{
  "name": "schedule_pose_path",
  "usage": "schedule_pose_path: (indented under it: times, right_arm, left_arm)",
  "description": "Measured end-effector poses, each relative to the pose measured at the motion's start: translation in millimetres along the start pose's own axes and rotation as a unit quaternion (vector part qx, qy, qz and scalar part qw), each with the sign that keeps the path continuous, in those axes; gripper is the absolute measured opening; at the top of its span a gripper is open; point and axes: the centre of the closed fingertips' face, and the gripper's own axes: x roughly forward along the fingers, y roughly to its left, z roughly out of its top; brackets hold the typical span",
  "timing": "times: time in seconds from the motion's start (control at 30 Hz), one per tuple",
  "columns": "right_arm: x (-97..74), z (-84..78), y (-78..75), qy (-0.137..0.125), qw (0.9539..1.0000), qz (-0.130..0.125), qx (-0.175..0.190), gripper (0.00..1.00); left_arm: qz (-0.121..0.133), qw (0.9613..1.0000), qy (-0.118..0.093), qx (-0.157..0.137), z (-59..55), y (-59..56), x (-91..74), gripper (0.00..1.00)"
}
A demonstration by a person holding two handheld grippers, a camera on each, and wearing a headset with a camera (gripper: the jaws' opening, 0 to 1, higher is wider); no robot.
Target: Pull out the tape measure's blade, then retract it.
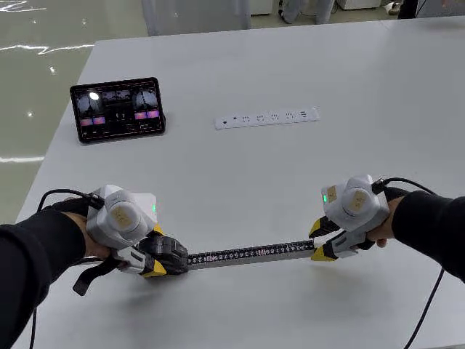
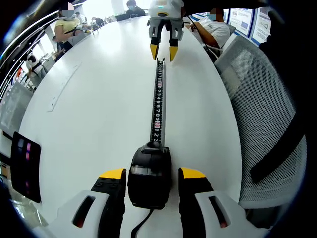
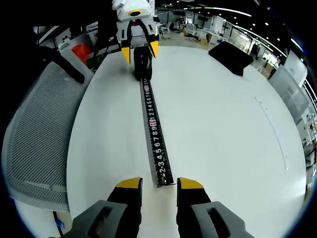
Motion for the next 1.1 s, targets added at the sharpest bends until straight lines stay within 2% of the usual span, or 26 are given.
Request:
schedule_pose_path:
  times: [0.13, 0.43, 0.57, 0.77, 0.87, 1.03, 1.1]
  right_arm:
    - [-4.3, -1.1, -2.2, -0.007, 0.9998, -0.013, 0.014, 0.27]
    - [-12.6, -10.4, -4.0, -0.027, 0.9976, -0.042, 0.048, 0.36]
    - [-17.8, -13.2, -4.0, -0.043, 0.9945, -0.058, 0.076, 0.39]
    - [-26.5, -17.4, -5.7, -0.067, 0.9889, -0.095, 0.093, 0.44]
    - [-29.4, -18.7, -4.0, -0.078, 0.9862, -0.100, 0.106, 0.47]
    - [-34.5, -19.5, -0.7, -0.097, 0.9804, -0.116, 0.126, 0.50]
    - [-36.4, -21.0, 0.1, -0.104, 0.9776, -0.122, 0.136, 0.52]
  left_arm:
    - [0.003, 0.9997, -0.004, -0.023, -3.1, -0.4, -1.8, 0.47]
    - [0.018, 0.9977, -0.020, -0.063, -8.4, -1.7, -7.4, 0.54]
    - [0.025, 0.9941, -0.031, -0.101, -11.7, -2.6, -9.8, 0.61]
    - [0.041, 0.9892, -0.045, -0.133, -17.8, -3.1, -11.5, 0.68]
    - [0.053, 0.9853, -0.050, -0.155, -21.2, -1.8, -13.3, 0.70]
    - [0.077, 0.9755, -0.080, -0.190, -18.4, -0.4, -19.6, 0.74]
    - [0.086, 0.9686, -0.093, -0.214, -18.3, -1.2, -22.4, 0.75]
